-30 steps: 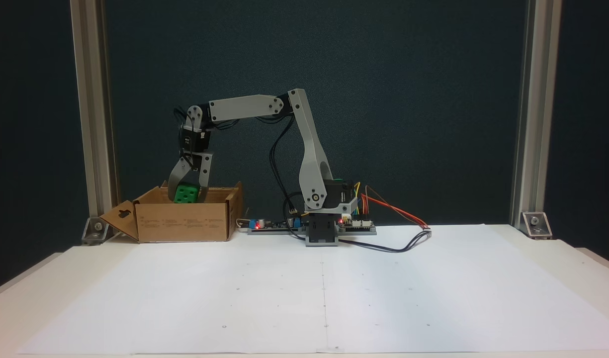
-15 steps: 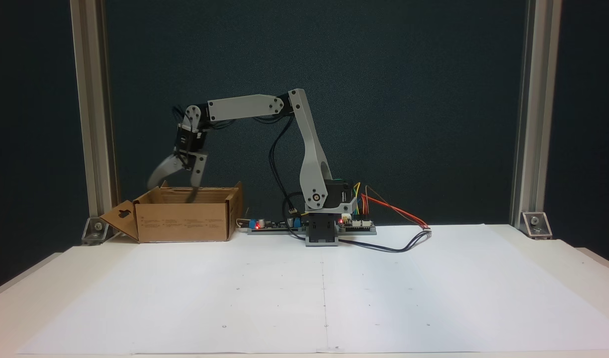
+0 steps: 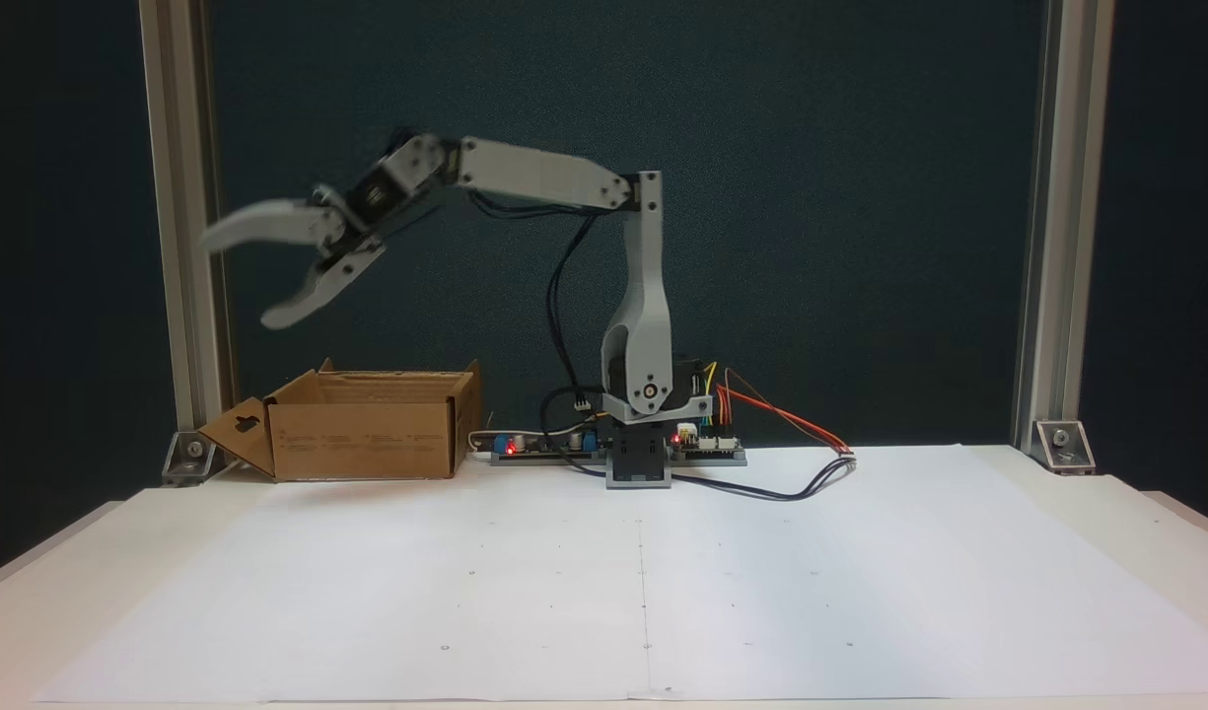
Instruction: Grasp a green dice and put it in the bin.
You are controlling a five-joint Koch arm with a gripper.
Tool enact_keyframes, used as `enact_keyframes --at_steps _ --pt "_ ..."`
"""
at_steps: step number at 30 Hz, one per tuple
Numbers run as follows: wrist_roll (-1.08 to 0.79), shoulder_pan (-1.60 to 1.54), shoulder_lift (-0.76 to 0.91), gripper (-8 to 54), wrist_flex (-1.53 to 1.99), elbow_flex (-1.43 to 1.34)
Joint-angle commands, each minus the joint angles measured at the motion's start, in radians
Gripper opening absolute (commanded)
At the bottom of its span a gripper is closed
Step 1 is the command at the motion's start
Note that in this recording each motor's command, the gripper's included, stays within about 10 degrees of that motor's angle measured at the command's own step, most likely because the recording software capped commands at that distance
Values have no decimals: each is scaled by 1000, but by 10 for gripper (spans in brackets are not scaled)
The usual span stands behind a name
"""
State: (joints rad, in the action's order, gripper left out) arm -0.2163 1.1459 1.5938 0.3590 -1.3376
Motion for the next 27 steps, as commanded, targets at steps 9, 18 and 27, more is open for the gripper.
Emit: enact_keyframes --at_steps 9,18,27 --pt "43 -528 319 433 -38 -155" --pt "46 -1043 486 434 -40 -295" --pt "48 -1175 627 434 -299 -584"
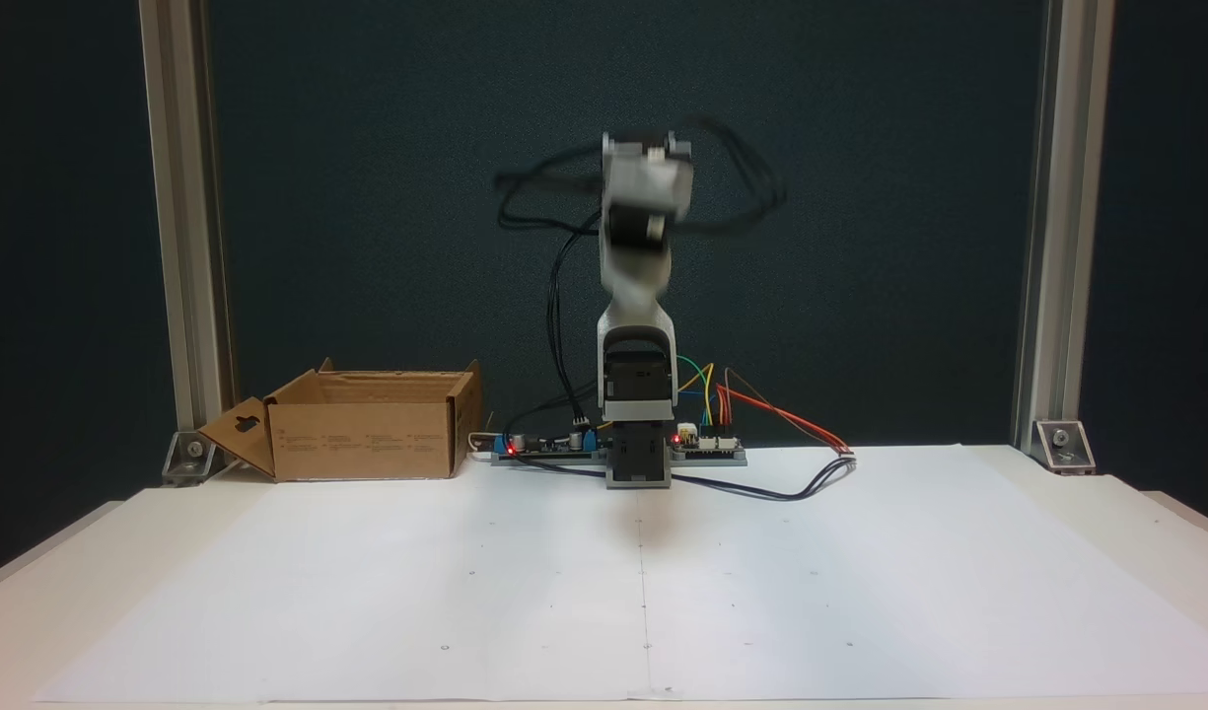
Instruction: Grasp a green dice and put it in the bin.
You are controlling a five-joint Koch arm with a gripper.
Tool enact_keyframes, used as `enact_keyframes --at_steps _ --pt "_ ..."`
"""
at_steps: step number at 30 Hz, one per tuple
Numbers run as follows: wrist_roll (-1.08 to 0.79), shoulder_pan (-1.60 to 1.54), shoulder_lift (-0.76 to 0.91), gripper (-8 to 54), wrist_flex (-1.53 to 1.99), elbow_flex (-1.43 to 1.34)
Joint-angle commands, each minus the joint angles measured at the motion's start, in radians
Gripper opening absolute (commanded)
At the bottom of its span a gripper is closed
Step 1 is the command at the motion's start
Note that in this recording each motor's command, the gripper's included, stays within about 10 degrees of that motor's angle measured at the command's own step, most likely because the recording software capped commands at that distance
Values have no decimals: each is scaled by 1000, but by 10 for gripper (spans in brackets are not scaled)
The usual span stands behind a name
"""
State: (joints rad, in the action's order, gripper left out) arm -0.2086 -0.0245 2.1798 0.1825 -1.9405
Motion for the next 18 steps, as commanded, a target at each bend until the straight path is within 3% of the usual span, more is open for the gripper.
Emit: enact_keyframes --at_steps 1,6,18 --pt "43 -2 66 435 -165 -32" --pt "48 -15 184 436 -377 -247" --pt "40 -18 192 435 -862 -580"
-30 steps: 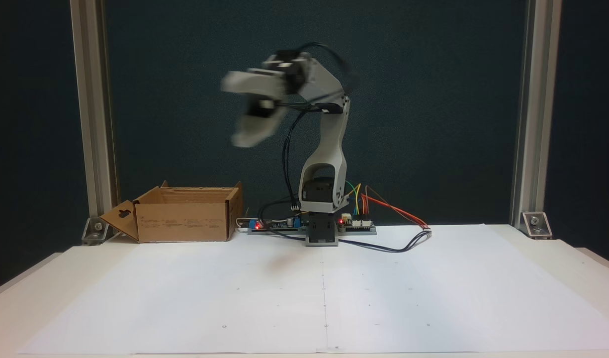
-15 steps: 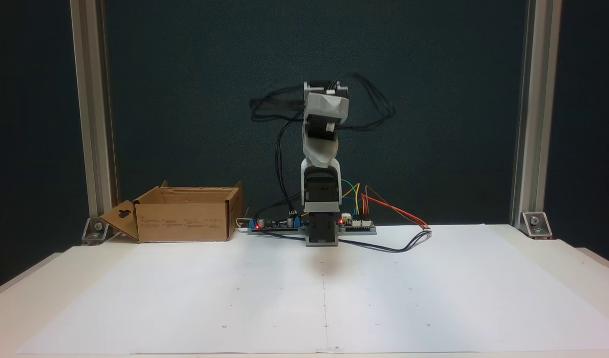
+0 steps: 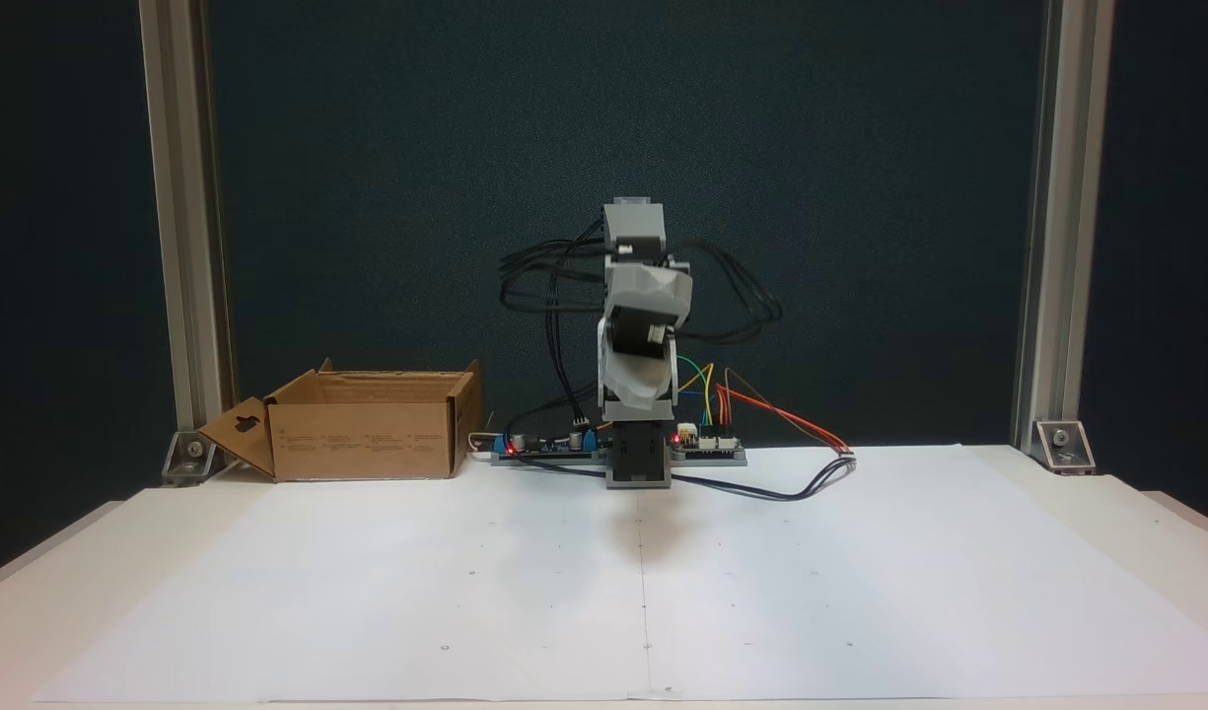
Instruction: Grasp a green dice and put it in the bin.
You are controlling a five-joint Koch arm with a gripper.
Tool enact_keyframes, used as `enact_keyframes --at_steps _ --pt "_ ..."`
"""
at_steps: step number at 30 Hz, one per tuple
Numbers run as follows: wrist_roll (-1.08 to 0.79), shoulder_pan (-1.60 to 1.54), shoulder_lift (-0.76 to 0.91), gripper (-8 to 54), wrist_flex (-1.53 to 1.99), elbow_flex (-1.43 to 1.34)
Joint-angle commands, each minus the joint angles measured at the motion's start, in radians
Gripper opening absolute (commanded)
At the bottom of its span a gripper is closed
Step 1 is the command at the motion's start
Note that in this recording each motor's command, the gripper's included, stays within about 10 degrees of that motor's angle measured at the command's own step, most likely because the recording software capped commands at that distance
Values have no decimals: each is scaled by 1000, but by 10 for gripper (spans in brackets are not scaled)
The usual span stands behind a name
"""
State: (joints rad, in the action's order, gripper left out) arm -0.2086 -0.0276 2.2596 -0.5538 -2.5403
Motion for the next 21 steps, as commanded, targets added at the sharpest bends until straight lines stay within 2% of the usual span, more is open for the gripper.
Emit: enact_keyframes --at_steps 1,21 --pt "40 -14 112 435 -164 -3" --pt "38 -11 110 434 -888 -471"
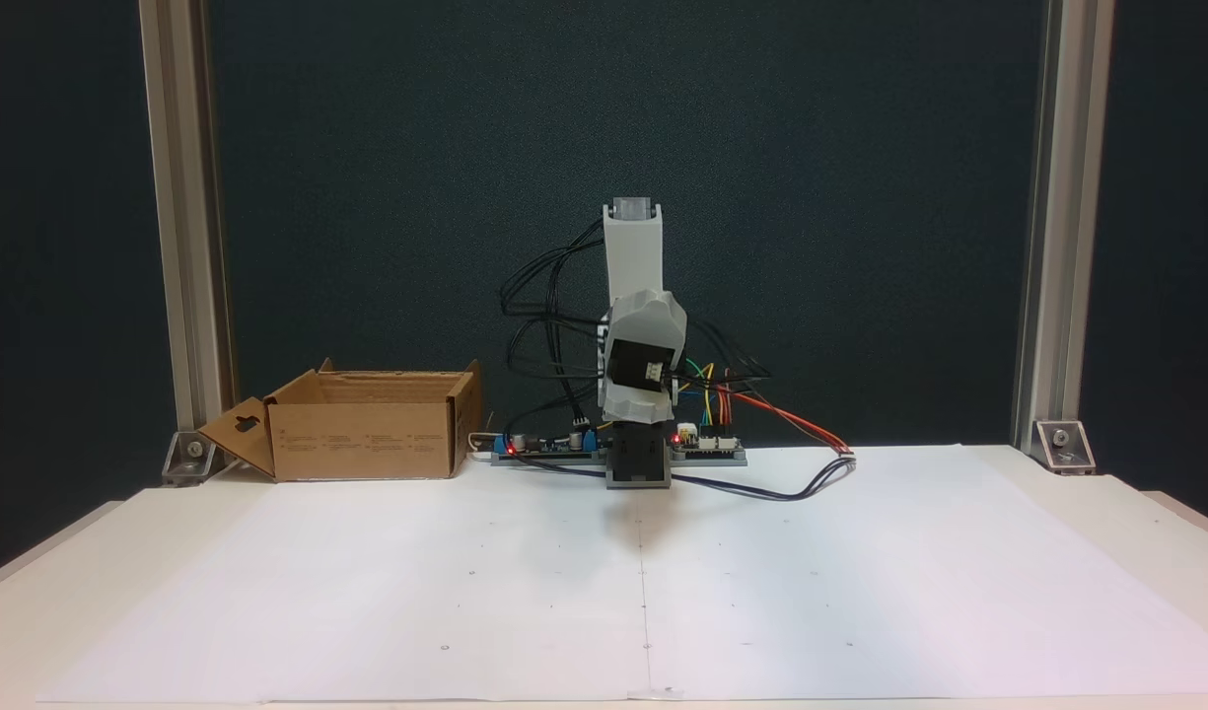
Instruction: Grasp a green dice and put it in the bin.
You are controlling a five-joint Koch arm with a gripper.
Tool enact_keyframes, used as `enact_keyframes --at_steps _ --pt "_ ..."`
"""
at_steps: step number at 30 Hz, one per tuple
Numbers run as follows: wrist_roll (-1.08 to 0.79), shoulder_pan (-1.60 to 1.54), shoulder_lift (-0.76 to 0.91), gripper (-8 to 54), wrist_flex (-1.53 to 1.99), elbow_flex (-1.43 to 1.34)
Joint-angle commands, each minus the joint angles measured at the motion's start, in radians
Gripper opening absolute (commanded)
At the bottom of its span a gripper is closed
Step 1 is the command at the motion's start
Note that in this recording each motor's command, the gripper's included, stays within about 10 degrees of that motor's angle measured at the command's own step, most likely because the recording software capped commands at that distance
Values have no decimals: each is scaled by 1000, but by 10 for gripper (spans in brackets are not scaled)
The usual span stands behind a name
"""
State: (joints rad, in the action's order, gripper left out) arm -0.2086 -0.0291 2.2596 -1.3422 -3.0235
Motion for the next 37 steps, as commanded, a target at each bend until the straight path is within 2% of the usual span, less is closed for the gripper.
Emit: enact_keyframes --at_steps 1,8,37 --pt "37 -6 110 434 -121 -3" --pt "37 49 109 436 -132 -106" --pt "38 52 106 446 -124 -106"
